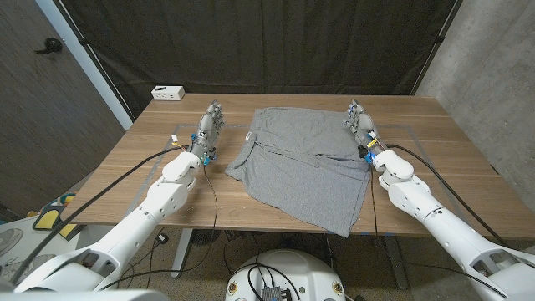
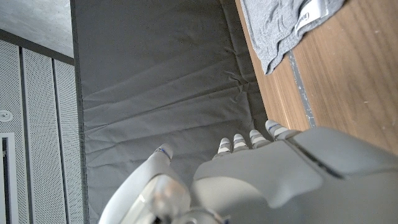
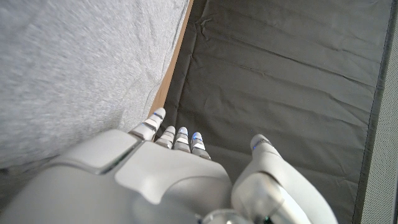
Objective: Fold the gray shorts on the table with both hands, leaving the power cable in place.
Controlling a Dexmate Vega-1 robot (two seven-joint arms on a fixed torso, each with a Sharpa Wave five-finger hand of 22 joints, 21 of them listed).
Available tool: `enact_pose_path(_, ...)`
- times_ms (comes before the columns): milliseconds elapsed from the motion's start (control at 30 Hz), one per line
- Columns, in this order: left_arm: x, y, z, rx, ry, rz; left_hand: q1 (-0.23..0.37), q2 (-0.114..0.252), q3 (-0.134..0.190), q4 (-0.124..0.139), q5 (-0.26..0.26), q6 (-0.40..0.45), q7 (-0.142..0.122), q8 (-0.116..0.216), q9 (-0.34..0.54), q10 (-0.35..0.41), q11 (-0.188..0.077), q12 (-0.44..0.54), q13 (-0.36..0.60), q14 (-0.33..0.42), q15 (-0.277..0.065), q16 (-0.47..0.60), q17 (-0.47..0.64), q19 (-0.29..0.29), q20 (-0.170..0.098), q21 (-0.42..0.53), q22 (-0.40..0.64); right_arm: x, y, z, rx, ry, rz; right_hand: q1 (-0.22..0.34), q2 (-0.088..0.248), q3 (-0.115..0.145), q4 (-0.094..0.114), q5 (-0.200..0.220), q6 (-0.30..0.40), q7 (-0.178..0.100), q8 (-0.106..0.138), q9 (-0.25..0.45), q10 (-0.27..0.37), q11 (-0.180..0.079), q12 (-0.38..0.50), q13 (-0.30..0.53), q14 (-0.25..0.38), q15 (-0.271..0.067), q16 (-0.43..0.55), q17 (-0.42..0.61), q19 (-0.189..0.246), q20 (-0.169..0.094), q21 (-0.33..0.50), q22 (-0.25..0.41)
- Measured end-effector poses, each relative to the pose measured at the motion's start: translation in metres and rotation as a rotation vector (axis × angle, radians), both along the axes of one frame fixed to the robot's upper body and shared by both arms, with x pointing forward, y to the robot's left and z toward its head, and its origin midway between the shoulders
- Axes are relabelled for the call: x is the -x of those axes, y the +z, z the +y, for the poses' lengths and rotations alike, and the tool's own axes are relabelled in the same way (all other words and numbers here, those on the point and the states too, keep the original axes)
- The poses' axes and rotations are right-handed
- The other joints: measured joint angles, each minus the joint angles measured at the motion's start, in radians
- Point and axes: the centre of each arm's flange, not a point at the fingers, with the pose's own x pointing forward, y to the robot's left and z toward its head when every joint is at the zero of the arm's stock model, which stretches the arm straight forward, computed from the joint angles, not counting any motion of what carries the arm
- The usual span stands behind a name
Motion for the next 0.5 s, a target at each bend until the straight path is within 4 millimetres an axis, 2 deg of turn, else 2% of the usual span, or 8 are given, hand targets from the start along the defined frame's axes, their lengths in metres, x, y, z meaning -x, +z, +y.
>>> enact_pose_path(200, 0.002, 0.002, -0.001, -0.032, 0.021, -0.024, 0.008, 0.008, 0.004, -0.004, 0.000, -0.005, -0.006, 0.008, 0.000, -0.003, -0.007, 0.010, 0.000, 0.000, 0.000, 0.004, 0.000, 0.000, 0.000, 0.000, 0.000, 0.005, 0.000, 0.000, 0.015, -0.011, -0.015, 0.005, 0.005, 0.004, -0.004, 0.000, 0.000, 0.000, 0.002, 0.000, 0.000, 0.000, 0.004, 0.000, 0.004, 0.004, 0.000, 0.000, 0.005, 0.005, 0.000, 0.000)
enact_pose_path(333, 0.007, 0.006, -0.002, -0.065, 0.044, -0.054, 0.019, 0.018, 0.008, -0.015, 0.000, -0.005, -0.006, 0.015, 0.000, -0.003, -0.007, 0.021, 0.000, -0.006, 0.007, 0.011, -0.003, -0.006, 0.008, 0.010, 0.000, 0.011, 0.003, 0.000, 0.039, -0.017, -0.031, 0.024, 0.013, 0.016, -0.016, 0.004, 0.010, 0.002, 0.004, 0.000, 0.000, 0.000, 0.004, 0.000, 0.010, 0.010, 0.002, 0.000, 0.014, 0.016, 0.000, 0.000)
enact_pose_path(400, 0.009, 0.007, -0.003, -0.084, 0.056, -0.066, 0.030, 0.021, 0.009, -0.022, 0.000, -0.005, -0.006, 0.021, 0.000, -0.003, -0.007, 0.025, 0.000, -0.004, 0.024, 0.015, -0.003, -0.005, 0.024, 0.014, -0.001, 0.014, 0.004, 0.000, 0.055, -0.024, -0.039, 0.047, 0.020, 0.027, -0.029, 0.004, 0.017, -0.006, 0.008, 0.000, 0.008, 0.007, 0.004, 0.000, 0.026, 0.026, 0.008, -0.002, 0.014, 0.051, 0.000, 0.000)
enact_pose_path(500, 0.014, 0.010, -0.005, -0.117, 0.075, -0.090, 0.051, 0.029, 0.016, -0.036, -0.003, -0.005, -0.020, 0.026, 0.000, -0.003, -0.007, 0.029, 0.000, -0.004, 0.050, 0.018, -0.003, -0.004, 0.045, 0.014, -0.003, 0.019, 0.006, 0.000, 0.083, -0.037, -0.052, 0.081, 0.023, 0.041, -0.051, 0.004, 0.037, -0.019, 0.008, 0.000, 0.028, 0.009, 0.004, 0.000, 0.053, 0.053, 0.012, -0.003, 0.025, 0.094, 0.006, 0.004)
